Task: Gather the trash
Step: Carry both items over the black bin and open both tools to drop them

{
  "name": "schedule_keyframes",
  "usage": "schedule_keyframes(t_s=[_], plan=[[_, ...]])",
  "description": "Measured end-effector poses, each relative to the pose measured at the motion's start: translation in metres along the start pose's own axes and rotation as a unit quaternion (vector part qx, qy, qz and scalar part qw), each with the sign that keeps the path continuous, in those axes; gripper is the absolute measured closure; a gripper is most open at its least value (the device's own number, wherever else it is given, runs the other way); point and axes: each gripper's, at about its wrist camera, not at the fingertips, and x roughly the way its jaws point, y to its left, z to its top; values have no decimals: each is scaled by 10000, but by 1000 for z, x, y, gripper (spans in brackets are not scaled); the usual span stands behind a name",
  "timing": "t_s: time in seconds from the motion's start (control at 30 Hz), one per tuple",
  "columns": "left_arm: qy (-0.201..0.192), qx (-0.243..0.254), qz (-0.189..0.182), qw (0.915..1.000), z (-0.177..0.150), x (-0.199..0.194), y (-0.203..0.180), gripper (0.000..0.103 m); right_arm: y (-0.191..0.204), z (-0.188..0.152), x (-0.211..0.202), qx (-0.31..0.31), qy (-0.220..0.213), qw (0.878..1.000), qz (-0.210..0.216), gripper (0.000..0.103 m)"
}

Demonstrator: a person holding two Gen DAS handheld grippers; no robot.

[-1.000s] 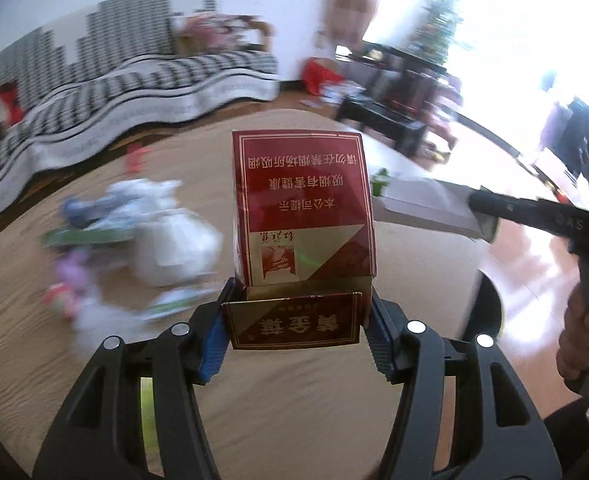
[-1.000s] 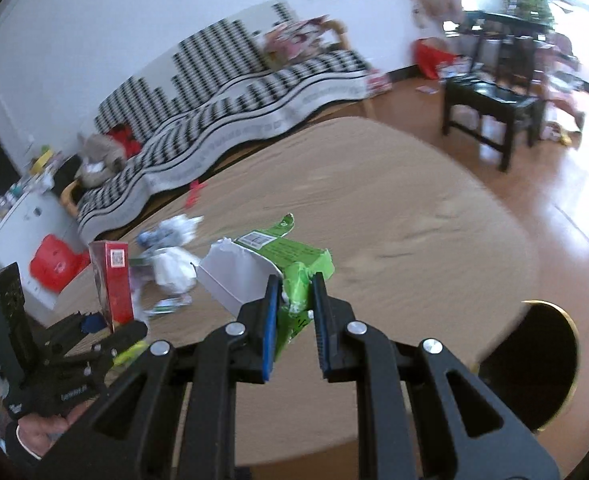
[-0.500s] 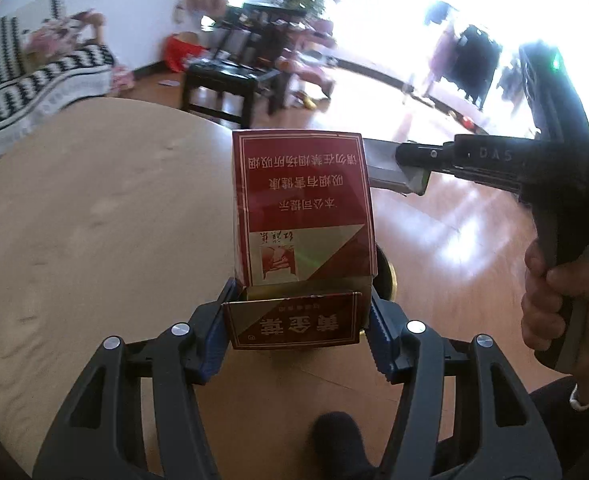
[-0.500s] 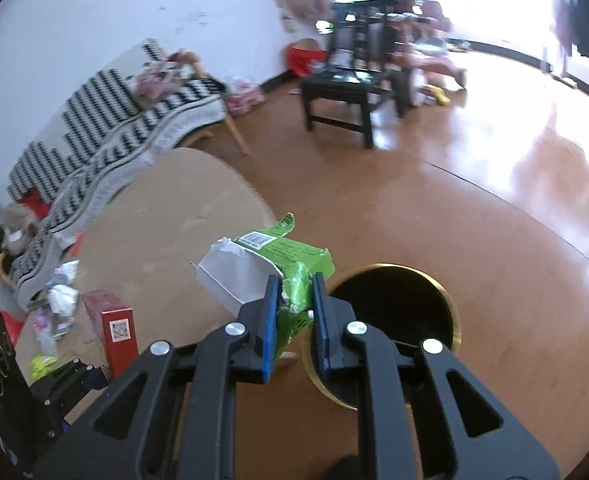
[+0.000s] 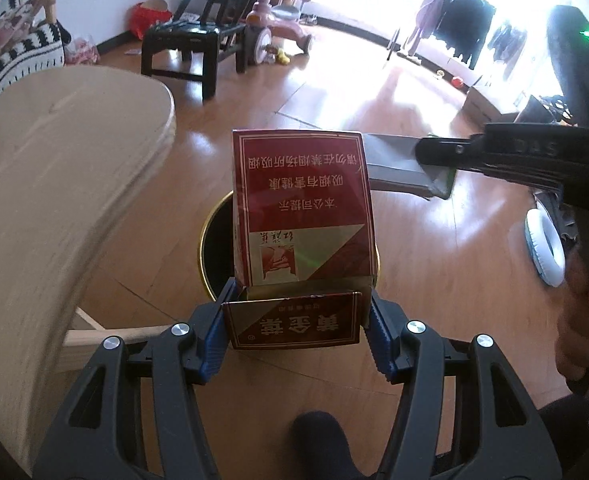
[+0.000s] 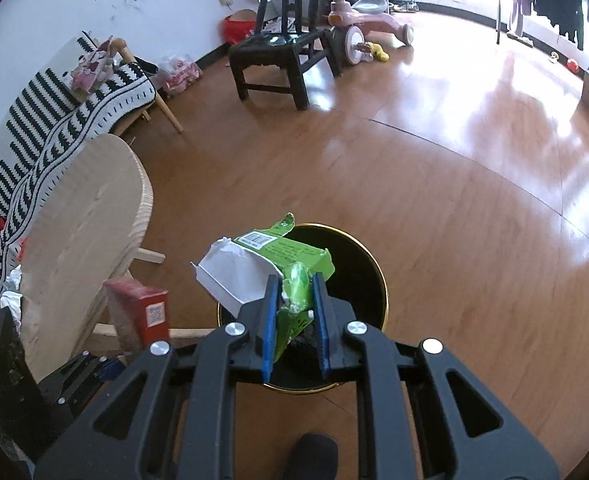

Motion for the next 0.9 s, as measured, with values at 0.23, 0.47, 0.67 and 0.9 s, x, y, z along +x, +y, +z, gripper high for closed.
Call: schedule_keyframes(t_s=[0.23,0.47,0.67,0.9], plan=[[76,-102,12,9999,5,17,0,46,0,0,6,32,79,10000,-51,86],[89,-86,53,9999,7,22,-3,39,1,1,8,118,134,9998,-75,74],[-53,-10,58,10000,7,13,-7,19,6,6,-6,122,-164,9997,-116,23],[-224,-196,19,9996,4,-23,4,17,32,10,-21,66,-289,9994,187,20]])
